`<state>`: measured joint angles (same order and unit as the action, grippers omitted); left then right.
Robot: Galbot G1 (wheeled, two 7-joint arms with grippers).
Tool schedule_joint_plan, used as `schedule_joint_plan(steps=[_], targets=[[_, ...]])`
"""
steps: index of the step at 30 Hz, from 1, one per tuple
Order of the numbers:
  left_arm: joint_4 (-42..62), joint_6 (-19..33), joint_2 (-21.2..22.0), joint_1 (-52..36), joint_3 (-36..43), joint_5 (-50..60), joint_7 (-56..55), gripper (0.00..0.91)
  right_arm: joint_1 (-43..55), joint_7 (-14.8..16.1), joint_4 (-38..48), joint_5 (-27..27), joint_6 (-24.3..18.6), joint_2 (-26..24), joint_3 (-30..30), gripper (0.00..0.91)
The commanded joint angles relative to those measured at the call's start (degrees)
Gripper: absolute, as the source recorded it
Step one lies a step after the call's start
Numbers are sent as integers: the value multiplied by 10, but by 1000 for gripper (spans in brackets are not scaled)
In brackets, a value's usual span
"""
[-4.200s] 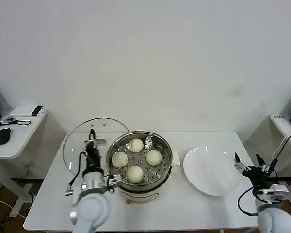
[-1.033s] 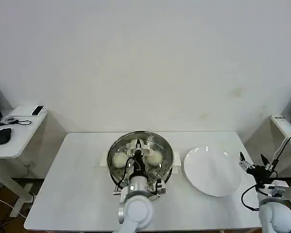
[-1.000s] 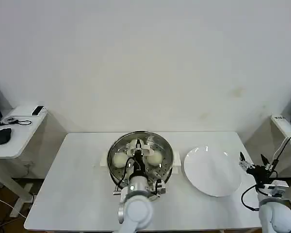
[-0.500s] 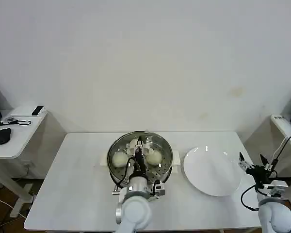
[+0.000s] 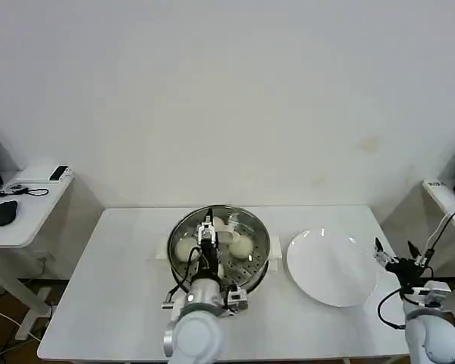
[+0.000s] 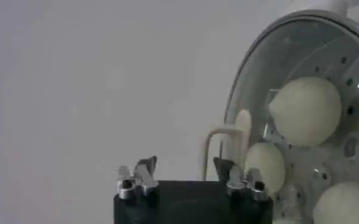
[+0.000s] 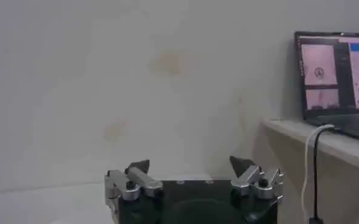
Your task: Take steamed baozi put them in steamer then cover it.
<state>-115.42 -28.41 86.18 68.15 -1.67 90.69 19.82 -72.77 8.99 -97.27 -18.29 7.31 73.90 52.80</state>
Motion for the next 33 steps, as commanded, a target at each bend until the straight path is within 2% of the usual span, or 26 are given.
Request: schedule_joint_plan(steps=[1, 5, 9, 16, 19, 21, 22, 24, 25, 30, 31, 33], targets=[[-67, 5, -16, 10, -17, -40, 41, 907, -1, 0, 0, 2, 0, 1, -6, 907], [-110, 4, -30, 19, -36, -73, 52, 907, -3, 0, -3, -11, 1, -3, -12, 907], [-156, 4, -64, 28, -81, -173, 40, 907, -15, -23, -27, -80, 27, -12, -47, 907], [-175, 14, -105, 52, -194, -432, -72, 907, -44, -25, -73, -80, 21, -12, -117, 907], [-144, 58, -98, 71, -253, -540, -133, 907, -46, -17, -79, -50, 27, -11, -134, 907], [-105, 125, -95, 95, -287, -569, -171, 907, -44, -6, -73, -26, 3, -9, -142, 907], [-86, 156, -93, 111, -304, -589, -184, 907, -43, -7, -74, -16, -1, -2, -144, 907], [-60, 180, -88, 130, -324, -621, -199, 907, -44, -11, -79, -18, 3, 0, -150, 907], [-50, 199, -81, 146, -339, -646, -205, 907, -45, -26, -83, -32, 0, 0, -162, 907], [-29, 213, -68, 199, -360, -741, -242, 907, -45, -50, -81, -46, 8, -25, -183, 907], [-23, 215, -68, 209, -362, -762, -247, 907, -46, -66, -81, -70, 11, -33, -191, 907], [-15, 216, -70, 223, -366, -785, -251, 907, -52, -72, -82, -96, 13, -57, -200, 907]])
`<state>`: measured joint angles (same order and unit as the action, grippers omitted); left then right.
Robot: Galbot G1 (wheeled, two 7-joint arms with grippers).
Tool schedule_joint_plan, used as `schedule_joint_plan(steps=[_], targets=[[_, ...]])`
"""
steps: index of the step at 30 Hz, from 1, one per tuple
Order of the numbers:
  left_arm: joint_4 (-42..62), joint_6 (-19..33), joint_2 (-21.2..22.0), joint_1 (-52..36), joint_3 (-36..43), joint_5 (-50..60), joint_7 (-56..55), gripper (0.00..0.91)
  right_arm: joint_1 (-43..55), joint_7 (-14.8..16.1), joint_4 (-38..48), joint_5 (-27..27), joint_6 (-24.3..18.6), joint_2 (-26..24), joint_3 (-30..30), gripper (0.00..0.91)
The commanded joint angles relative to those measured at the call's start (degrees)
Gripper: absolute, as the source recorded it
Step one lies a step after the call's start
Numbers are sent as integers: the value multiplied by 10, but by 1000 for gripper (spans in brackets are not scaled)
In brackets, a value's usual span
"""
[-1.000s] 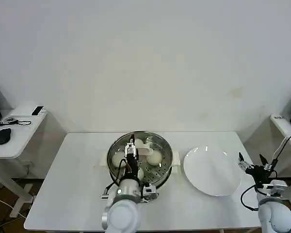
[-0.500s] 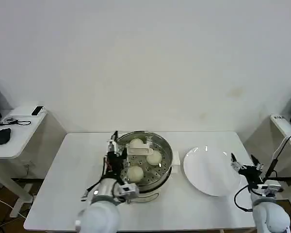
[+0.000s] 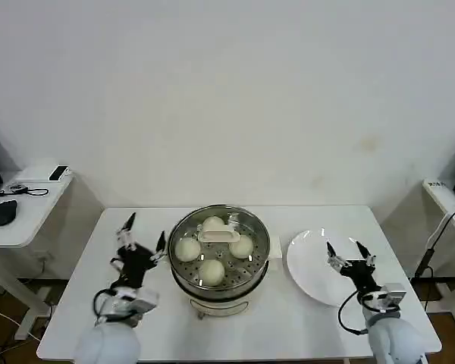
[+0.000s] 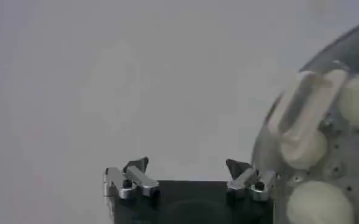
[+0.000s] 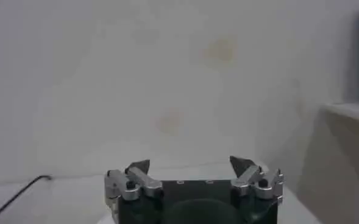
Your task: Take steamed baozi put them in steamer then cover it.
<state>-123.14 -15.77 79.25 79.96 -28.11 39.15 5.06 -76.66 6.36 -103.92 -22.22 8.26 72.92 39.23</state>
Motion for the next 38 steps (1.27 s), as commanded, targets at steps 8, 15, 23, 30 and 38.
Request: schedule_joint_plan(steps=[8, 15, 23, 30, 38], targets=[[101, 118, -6, 150, -76, -316, -104, 907, -46, -27, -18, -40, 4, -53, -68, 907], [61, 87, 0, 166, -85, -362, -80, 907, -62, -34, -19, -27, -28, -60, -55, 907], [46, 91, 5, 176, -85, -368, -72, 907, -61, -28, -21, -7, -29, -46, -47, 907], [48, 91, 7, 176, -85, -378, -68, 907, -58, -25, -21, -4, -25, -45, -46, 907], [51, 96, 8, 171, -88, -377, -62, 907, -60, -21, -24, -2, -17, -49, -37, 907]])
